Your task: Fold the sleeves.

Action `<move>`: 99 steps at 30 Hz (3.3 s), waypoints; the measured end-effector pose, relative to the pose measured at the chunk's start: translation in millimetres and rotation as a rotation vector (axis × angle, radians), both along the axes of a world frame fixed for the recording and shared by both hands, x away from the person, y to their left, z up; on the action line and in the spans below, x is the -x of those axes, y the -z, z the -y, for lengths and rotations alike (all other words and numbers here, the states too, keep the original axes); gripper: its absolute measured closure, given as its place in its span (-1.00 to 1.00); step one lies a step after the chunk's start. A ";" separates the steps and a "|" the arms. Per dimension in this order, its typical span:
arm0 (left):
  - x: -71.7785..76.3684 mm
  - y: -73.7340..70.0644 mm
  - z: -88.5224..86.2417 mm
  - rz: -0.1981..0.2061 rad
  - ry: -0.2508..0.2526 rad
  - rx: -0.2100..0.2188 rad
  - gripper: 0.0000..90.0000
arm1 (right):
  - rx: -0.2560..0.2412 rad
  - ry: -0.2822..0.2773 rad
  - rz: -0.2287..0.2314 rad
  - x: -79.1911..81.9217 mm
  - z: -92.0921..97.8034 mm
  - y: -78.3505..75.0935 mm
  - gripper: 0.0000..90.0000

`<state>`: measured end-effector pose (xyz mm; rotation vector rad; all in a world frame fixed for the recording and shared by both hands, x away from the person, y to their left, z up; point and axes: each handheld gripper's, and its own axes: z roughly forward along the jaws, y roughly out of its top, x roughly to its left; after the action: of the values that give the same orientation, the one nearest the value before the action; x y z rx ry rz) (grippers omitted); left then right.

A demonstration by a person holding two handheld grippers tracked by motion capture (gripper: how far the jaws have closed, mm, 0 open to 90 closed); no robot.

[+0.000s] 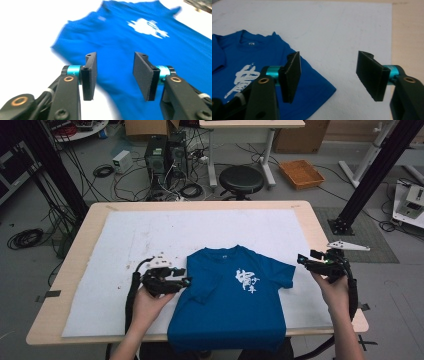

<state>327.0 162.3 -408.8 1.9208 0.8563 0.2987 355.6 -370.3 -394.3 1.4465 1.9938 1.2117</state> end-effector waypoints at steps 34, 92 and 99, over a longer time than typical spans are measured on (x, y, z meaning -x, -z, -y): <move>-0.4 -3.7 -62.0 0.089 -0.195 0.031 0.08 | 0.085 -0.043 0.028 2.8 -29.1 14.0 0.98; -6.4 4.4 -31.5 0.024 -0.107 0.012 0.07 | 0.282 -0.318 -0.082 76.6 -125.8 29.3 0.60; -7.0 4.6 -27.9 0.023 -0.108 0.013 0.07 | 0.256 -0.308 -0.025 66.1 -129.6 18.4 0.57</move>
<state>333.9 190.2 -413.4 1.8596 0.9463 0.3782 289.5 -240.8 -412.7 1.0650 2.3530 1.0071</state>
